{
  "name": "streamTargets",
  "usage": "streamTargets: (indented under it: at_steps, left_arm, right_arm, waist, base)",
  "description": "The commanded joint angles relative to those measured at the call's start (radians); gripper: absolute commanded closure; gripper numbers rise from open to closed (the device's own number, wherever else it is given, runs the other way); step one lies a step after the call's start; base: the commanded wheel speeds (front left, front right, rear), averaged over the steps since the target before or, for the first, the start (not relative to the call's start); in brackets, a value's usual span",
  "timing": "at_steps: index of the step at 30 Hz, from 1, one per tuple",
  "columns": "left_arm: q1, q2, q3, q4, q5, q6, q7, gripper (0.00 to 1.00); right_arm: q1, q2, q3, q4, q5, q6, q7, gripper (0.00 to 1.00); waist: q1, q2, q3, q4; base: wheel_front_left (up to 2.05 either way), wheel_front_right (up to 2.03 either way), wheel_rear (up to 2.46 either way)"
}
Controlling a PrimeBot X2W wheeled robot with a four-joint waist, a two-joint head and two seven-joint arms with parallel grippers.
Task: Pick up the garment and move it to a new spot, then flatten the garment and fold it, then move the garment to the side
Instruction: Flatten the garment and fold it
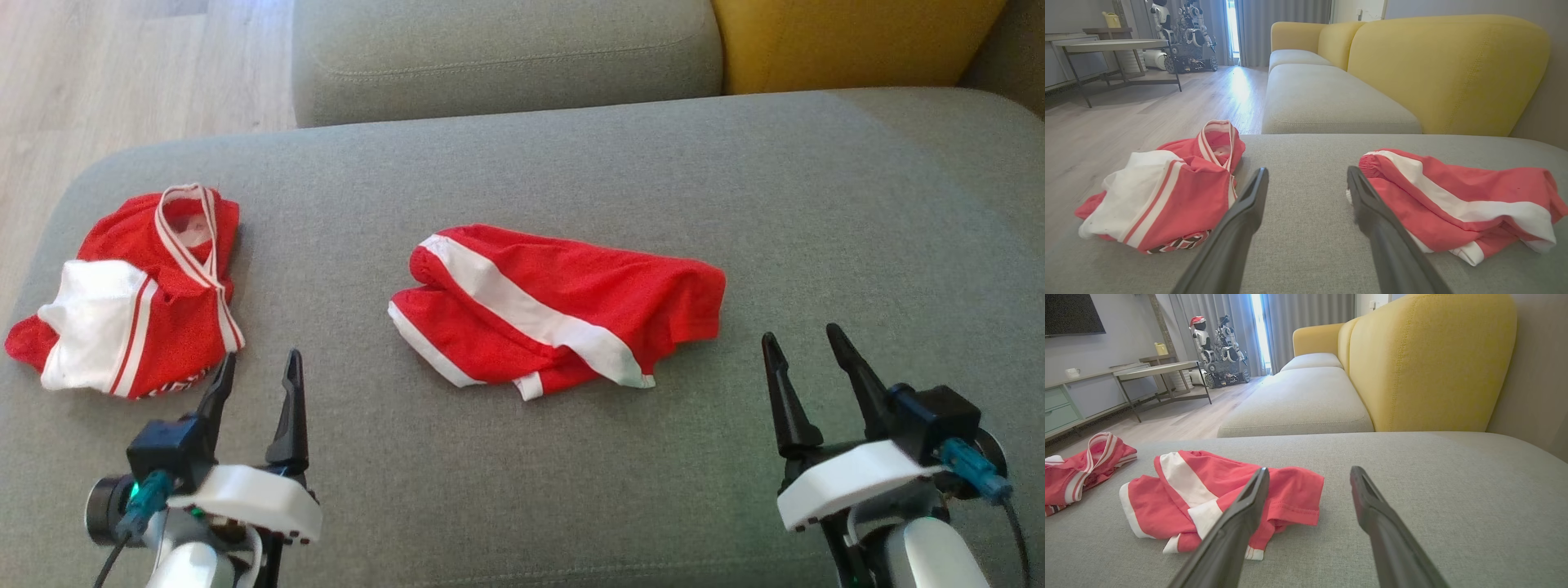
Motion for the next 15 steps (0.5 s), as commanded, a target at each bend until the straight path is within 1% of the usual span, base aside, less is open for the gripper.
streamTargets:
  at_steps: [1,15]
  left_arm:
    - [-0.036,0.030,0.036,-0.039,0.001,0.009,-0.001,0.00]
    - [-0.034,0.037,0.038,-0.048,-0.012,0.021,0.008,0.00]
  right_arm:
    - [-0.024,-0.004,0.022,-0.042,0.004,-0.001,0.003,0.00]
    - [-0.023,-0.004,0.019,-0.053,0.008,-0.001,0.007,0.00]
  waist:
    - [0.0000,-0.0001,0.000,-0.001]
    - [0.0000,-0.0001,0.003,0.005]
  base:
    - [0.00,0.00,0.00]
    - [0.00,0.00,0.00]
